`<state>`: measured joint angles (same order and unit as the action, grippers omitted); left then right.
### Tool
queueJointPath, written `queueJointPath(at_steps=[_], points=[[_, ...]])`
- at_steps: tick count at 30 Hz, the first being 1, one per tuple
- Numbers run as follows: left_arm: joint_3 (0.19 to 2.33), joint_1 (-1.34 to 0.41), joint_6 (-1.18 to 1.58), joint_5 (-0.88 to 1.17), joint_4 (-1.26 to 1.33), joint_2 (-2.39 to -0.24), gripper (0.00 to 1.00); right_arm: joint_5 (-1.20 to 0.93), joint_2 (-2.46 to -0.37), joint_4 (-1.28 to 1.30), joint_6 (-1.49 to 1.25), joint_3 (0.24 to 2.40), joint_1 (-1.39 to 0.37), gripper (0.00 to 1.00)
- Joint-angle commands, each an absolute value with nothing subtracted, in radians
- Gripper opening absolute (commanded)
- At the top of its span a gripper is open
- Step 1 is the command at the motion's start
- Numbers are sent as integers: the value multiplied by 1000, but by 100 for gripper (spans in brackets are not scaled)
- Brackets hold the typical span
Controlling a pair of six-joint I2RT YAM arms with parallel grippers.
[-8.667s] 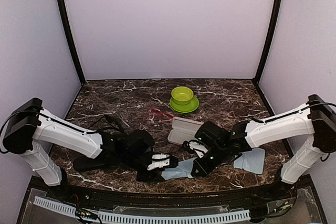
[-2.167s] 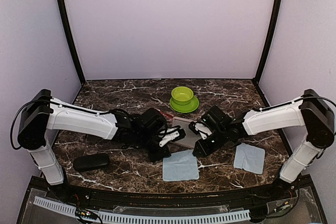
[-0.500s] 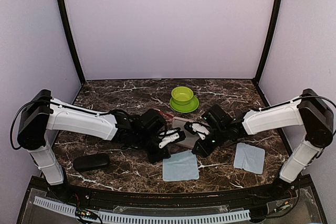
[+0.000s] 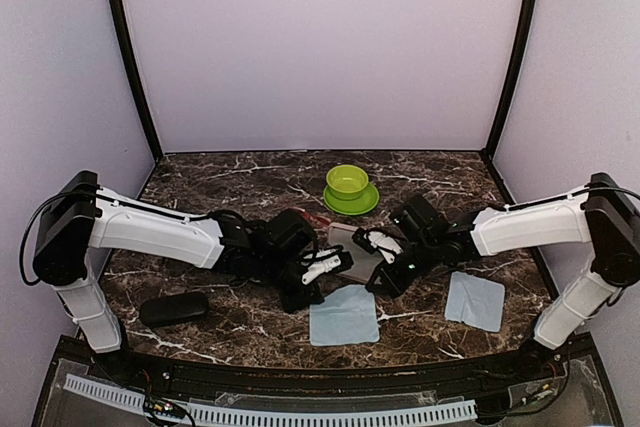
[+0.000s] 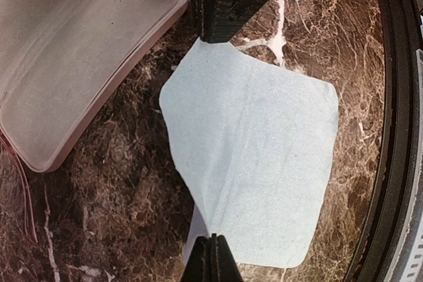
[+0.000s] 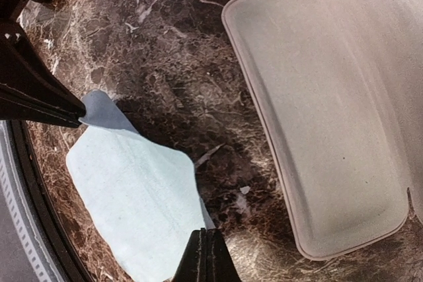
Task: Organize the sunglasses
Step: Pick up the glasses cleaning cloth from the corner of the board, then fold the glasses cleaning cloth at the corner of the board.
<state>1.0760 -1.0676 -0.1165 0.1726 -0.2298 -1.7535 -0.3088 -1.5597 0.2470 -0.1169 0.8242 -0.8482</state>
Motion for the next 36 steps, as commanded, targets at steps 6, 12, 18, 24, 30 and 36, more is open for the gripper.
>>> queueJointPath(at_steps=[6, 12, 18, 24, 30, 36], points=[[1051, -1102, -125, 204, -229, -1699, 0, -393, -1493, 278, -120, 774, -864, 0], [1032, -1117, -121, 198, -236, -1690, 0, -377, -1488, 283, -154, 755, -883, 0], [1019, -1134, -120, 196, -245, -1689, 0, -367, -1467, 290, -193, 745, -923, 0], [1005, -1155, -107, 193, -248, -1693, 0, -353, -1468, 301, -217, 737, -961, 0], [990, -1174, -93, 190, -253, -1691, 0, -326, -1460, 311, -249, 726, -979, 0], [985, -1192, -86, 187, -262, -1696, 0, -321, -1439, 309, -276, 707, -998, 0]])
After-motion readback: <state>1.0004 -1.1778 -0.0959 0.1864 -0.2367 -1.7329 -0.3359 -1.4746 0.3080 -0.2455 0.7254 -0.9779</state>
